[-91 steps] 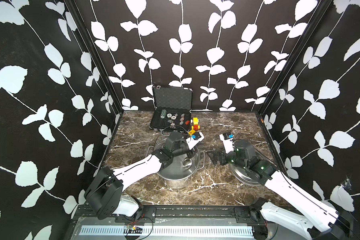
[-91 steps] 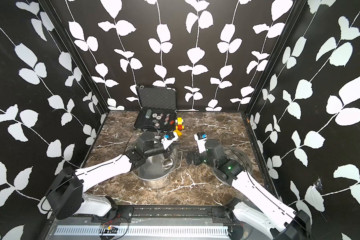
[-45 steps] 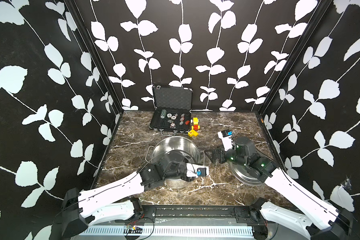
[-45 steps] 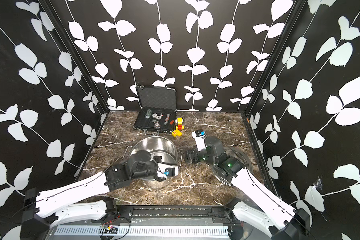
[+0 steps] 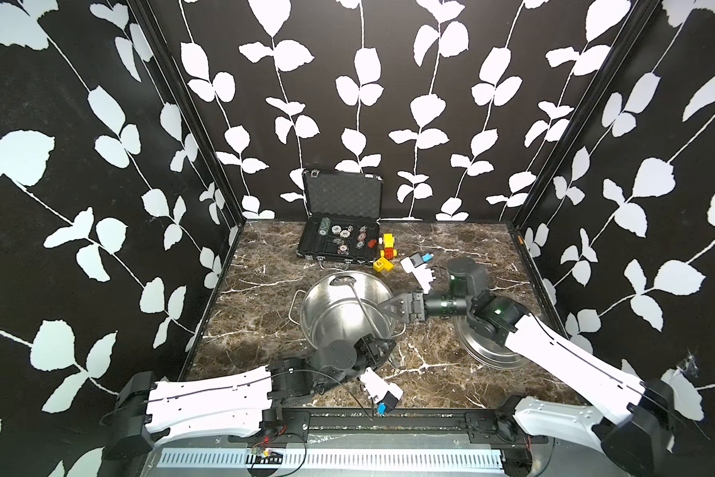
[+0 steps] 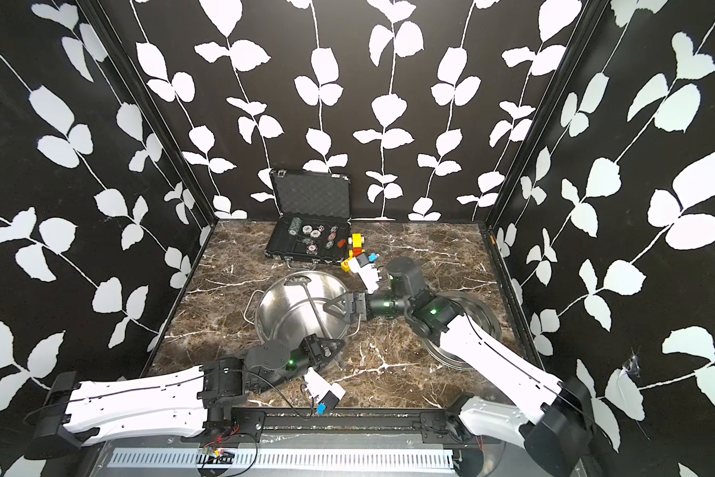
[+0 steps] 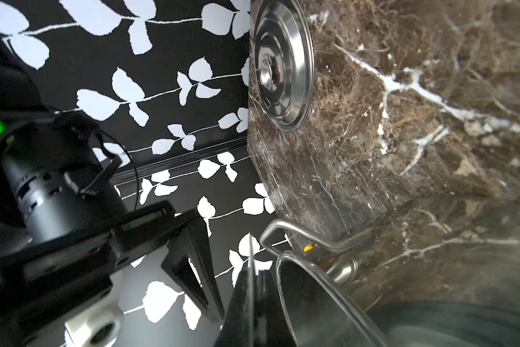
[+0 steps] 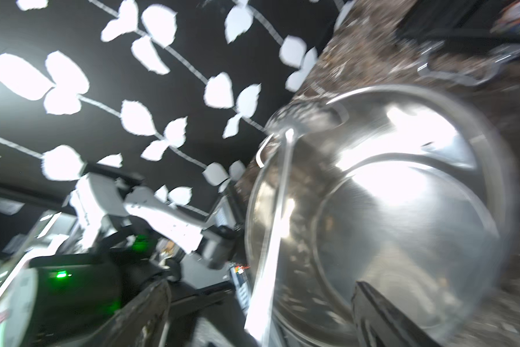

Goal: Stir the soup with a spoon
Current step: Place the spoon at the center of the board.

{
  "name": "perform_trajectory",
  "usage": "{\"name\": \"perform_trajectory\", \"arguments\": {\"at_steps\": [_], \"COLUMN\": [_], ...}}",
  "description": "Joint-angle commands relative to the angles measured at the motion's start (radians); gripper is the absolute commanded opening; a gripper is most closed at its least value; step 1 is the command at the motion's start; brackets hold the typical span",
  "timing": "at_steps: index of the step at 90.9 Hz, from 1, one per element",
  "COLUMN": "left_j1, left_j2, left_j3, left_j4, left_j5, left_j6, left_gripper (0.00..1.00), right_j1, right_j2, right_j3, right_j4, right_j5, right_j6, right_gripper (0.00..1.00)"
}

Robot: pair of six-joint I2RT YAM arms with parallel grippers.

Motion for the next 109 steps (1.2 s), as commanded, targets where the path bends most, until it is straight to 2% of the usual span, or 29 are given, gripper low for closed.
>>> {"name": "perform_trajectory", "arguments": {"at_steps": [1, 26, 36, 54, 75, 80, 92, 99, 106, 109], "left_j1": [-0.016, -0.049, -0.051, -0.051, -0.051, -0.051, -0.051, -0.051, -0.051, -0.051], "left_j2": [-0.032, -0.065, -0.064, -0.070, -0.075, -0.075, -0.070, -0.071, -0.079, -0.084], "left_j3": [-0.018, -0.040, -0.045, -0.053, -0.058, -0.058, -0.055, -0.052, -0.051, -0.051], "left_j4": [0.143, 0.174, 0.175, 0.169, 0.175, 0.178, 0.184, 0.199, 0.229, 0.247], "left_j5": [-0.035, -0.048, -0.049, -0.052, -0.057, -0.055, -0.054, -0.053, -0.044, -0.044], "left_j6": [0.147, 0.170, 0.166, 0.155, 0.148, 0.149, 0.143, 0.121, 0.051, 0.008], "left_gripper": [0.00, 0.00, 0.00, 0.00, 0.00, 0.00, 0.00, 0.00, 0.21, 0.34], "right_j1": [0.052, 0.083, 0.086, 0.086, 0.085, 0.085, 0.084, 0.083, 0.072, 0.062], "right_j2": [0.065, 0.161, 0.178, 0.175, 0.160, 0.158, 0.161, 0.158, 0.142, 0.133], "right_j3": [0.003, -0.010, -0.025, -0.041, -0.053, -0.054, -0.051, -0.055, -0.060, -0.062], "right_j4": [0.156, 0.335, 0.458, 0.566, 0.573, 0.571, 0.565, 0.565, 0.560, 0.557], "right_j5": [-0.087, -0.083, -0.093, -0.095, -0.078, -0.071, -0.057, -0.047, -0.033, -0.032], "right_j6": [0.088, 0.173, 0.239, 0.308, 0.329, 0.329, 0.324, 0.320, 0.313, 0.310], "right_gripper": [0.94, 0.89, 0.81, 0.65, 0.39, 0.29, 0.00, 0.00, 0.00, 0.00]}}
